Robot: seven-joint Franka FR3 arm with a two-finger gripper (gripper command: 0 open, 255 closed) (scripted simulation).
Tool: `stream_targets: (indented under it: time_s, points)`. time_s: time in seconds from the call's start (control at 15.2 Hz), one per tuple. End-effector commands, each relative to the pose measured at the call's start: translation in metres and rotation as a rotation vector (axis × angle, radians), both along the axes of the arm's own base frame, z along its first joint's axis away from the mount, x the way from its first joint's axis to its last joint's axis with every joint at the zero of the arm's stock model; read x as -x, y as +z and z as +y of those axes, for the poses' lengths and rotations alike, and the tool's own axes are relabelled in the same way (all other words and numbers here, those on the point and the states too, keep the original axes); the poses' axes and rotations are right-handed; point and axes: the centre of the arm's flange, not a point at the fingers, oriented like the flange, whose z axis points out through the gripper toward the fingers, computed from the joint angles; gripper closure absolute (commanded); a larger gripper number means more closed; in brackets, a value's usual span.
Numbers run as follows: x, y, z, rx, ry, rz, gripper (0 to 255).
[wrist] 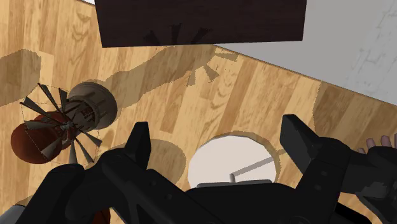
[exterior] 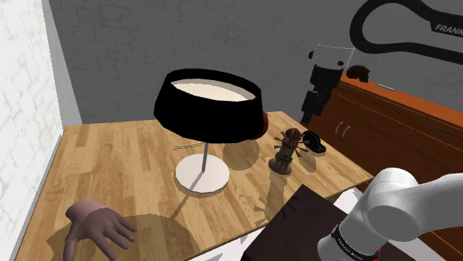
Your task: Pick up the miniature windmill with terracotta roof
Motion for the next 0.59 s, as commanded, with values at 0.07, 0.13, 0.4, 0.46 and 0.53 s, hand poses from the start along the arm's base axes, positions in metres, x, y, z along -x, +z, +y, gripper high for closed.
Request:
stream_targets:
  time_s: [0.07,0.13,0.4,0.46,0.53]
  points:
    - [-0.007,-0.008,-0.009,-0.002,0.0,0.001,0]
    - [-0.013,-0.015,-0.018,-0.004,0.0,0.002,0]
    - [-0.039,-0.045,-0.054,-0.011,-0.001,0.007,0]
    - [-0.046,-0.053,-0.063,-0.013,-0.001,0.008,0]
    - [-0.052,-0.061,-0.072,-0.015,-0.001,0.009,0]
